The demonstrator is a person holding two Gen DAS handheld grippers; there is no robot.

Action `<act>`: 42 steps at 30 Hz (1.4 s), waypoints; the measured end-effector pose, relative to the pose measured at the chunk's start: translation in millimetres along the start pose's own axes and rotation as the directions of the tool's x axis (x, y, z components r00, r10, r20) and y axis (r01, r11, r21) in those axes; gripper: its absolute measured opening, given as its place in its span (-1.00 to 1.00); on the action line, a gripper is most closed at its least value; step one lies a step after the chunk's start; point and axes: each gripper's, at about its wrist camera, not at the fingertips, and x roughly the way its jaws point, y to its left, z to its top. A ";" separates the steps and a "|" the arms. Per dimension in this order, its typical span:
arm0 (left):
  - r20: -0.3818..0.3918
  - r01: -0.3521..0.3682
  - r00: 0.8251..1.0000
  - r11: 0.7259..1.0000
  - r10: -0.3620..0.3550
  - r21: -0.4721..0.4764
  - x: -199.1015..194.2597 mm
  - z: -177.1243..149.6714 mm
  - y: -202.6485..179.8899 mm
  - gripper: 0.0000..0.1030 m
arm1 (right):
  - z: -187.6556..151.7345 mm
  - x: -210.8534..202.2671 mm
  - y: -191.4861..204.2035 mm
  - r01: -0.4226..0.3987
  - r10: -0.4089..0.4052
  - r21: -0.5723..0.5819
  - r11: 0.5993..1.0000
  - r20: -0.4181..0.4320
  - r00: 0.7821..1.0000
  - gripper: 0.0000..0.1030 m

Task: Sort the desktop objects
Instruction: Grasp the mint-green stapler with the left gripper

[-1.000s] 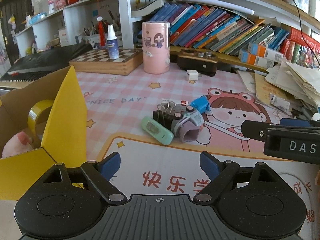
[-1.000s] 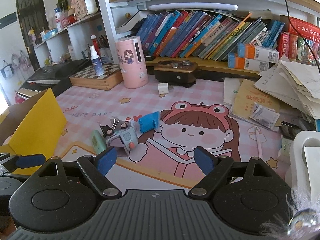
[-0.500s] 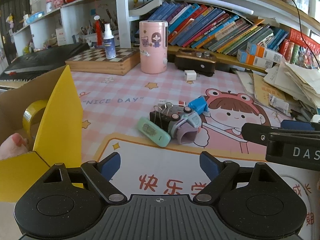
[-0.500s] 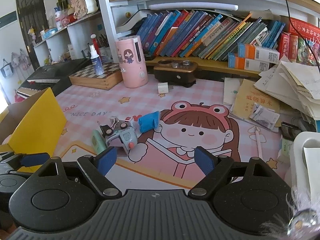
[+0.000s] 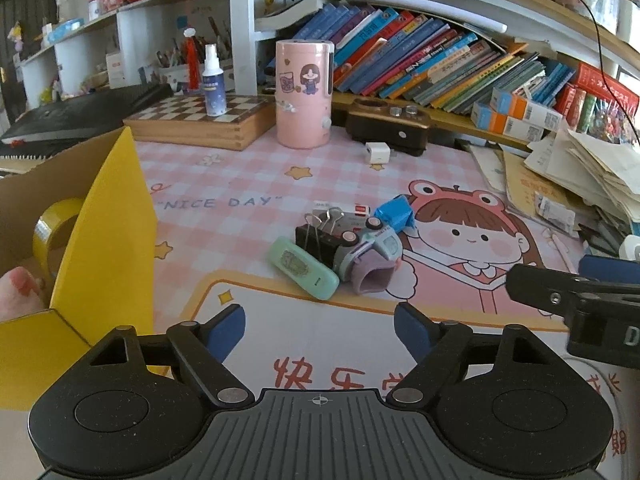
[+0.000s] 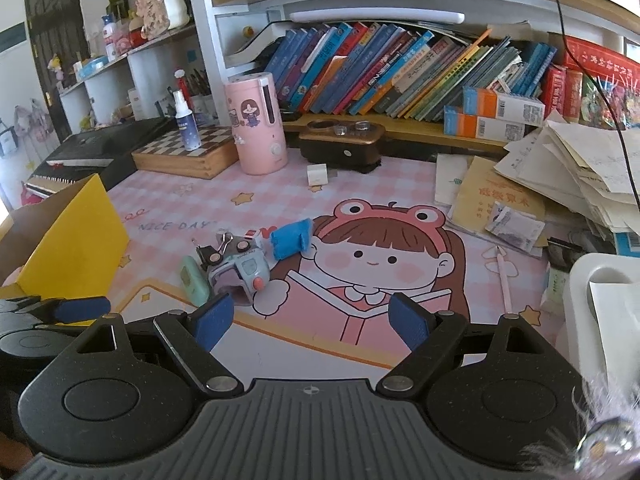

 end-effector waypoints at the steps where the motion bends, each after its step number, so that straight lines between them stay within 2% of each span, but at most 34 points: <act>1: -0.002 -0.001 1.000 1.000 0.001 -0.008 2.4 0.4 1.2 0.54 | 0.0 -0.2 -0.2 0.000 0.000 -0.002 1.000 0.002 1.000 0.64; 5: -0.012 -0.018 1.000 0.999 0.018 -0.049 12.4 2.6 6.8 0.20 | 0.7 1.2 -0.9 0.001 -0.001 -0.001 1.000 0.004 1.000 0.64; 7: -0.026 -0.024 0.999 0.995 0.021 -0.100 21.0 6.2 12.2 0.01 | 2.4 3.1 -0.7 -0.003 0.003 -0.001 1.000 0.002 1.000 0.64; 11: -0.032 -0.028 0.999 0.983 0.022 -0.183 37.9 14.7 19.4 -0.04 | 5.0 3.9 0.7 -0.006 0.007 -0.028 1.000 0.009 1.000 0.63; 20: -0.059 -0.045 0.998 0.973 0.032 -0.227 74.8 24.0 21.5 -0.06 | 5.5 4.8 -8.4 0.018 -0.018 -0.045 0.999 0.014 1.000 0.63; 26: -0.074 -0.058 0.996 0.982 0.045 -0.181 87.5 23.5 17.6 -0.23 | 5.3 5.1 -12.4 0.030 -0.029 -0.040 0.999 0.012 0.999 0.63; 27: -0.071 -0.057 0.996 0.982 0.044 -0.181 87.6 23.4 18.4 -0.29 | 5.0 5.0 -13.0 0.030 -0.030 -0.036 0.999 0.011 0.999 0.63; 28: -0.069 -0.057 0.997 0.982 0.045 -0.183 88.1 23.7 19.7 -0.46 | 4.7 5.0 -13.0 0.031 -0.031 -0.034 0.999 0.011 0.999 0.63; 31: -0.062 -0.054 0.997 0.983 0.044 -0.174 89.5 24.1 24.2 -0.53 | 4.2 5.0 -12.1 0.032 -0.032 -0.030 0.999 0.009 0.999 0.63; 36: -0.039 -0.034 0.999 0.988 0.029 -0.153 75.7 22.8 27.5 -0.54 | 3.4 4.6 -5.6 0.028 -0.027 -0.049 0.998 0.011 1.000 0.63; 42: 0.004 -0.016 1.000 0.989 0.016 -0.147 33.7 13.7 32.5 -0.54 | 2.1 14.1 8.9 -0.007 0.006 -0.070 0.998 -0.014 1.000 0.63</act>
